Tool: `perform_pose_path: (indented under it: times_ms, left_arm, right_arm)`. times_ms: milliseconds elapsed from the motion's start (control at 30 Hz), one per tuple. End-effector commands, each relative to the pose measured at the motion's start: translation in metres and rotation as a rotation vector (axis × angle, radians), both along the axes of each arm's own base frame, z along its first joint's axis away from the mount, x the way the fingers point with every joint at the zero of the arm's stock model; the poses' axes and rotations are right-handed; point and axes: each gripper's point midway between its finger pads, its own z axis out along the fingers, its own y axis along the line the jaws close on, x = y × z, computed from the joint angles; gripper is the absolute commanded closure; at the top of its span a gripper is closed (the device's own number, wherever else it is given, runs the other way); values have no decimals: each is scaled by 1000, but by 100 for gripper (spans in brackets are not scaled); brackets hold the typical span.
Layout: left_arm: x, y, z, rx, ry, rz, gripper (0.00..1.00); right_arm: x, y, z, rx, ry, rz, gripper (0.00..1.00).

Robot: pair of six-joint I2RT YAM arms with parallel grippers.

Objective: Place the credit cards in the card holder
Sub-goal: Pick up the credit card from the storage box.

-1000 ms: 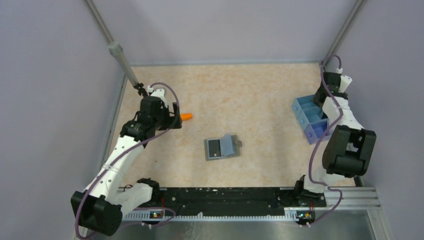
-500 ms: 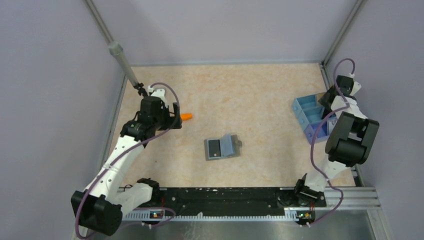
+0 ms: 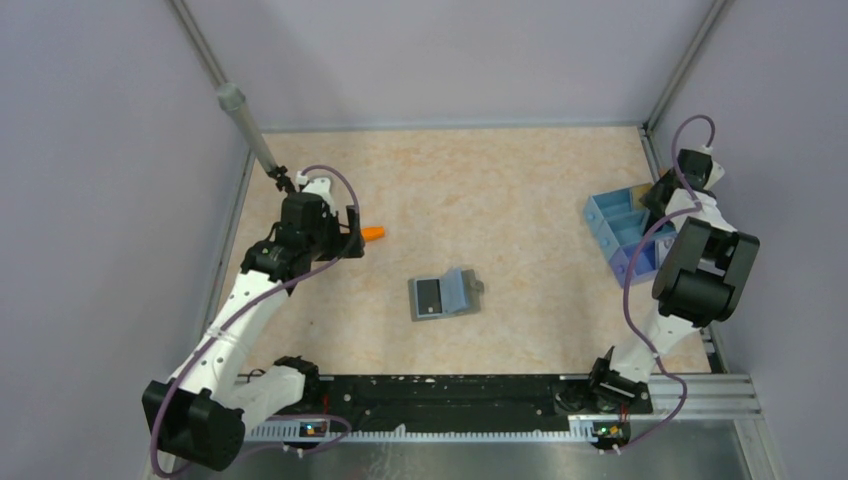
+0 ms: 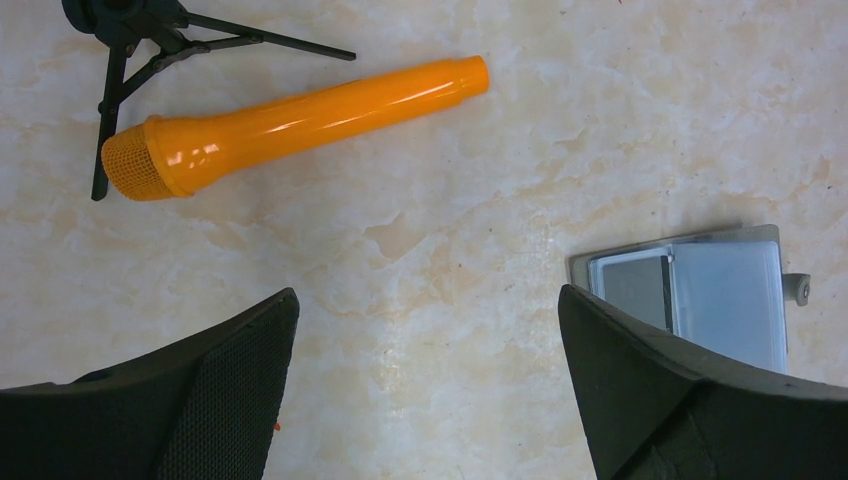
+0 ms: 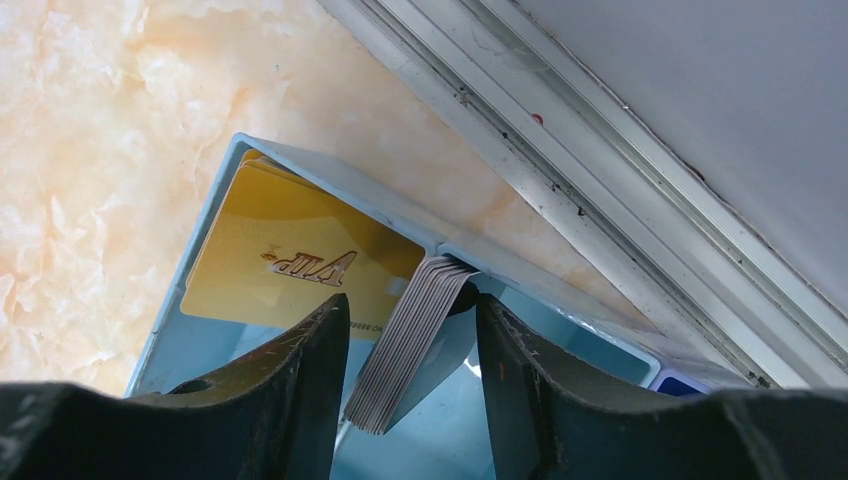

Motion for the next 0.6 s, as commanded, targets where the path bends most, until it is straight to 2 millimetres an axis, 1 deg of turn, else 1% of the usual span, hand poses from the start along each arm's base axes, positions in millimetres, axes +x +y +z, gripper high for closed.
perform_pose_path:
  times_ms: [0,367,567]
  left_arm:
    - [1,-1,-3,0,-1,-17,1]
    - [1,-5,-3,-15,2,-33,1]
    - [0,-6,-4,-20,5,-39,1]
  right_arm:
    - [28,-6,49,-34,-157,20,51]
    - [26,-4,70,-47,-195,23,51]
    - [24,-3,76,-49,-202,26,51]
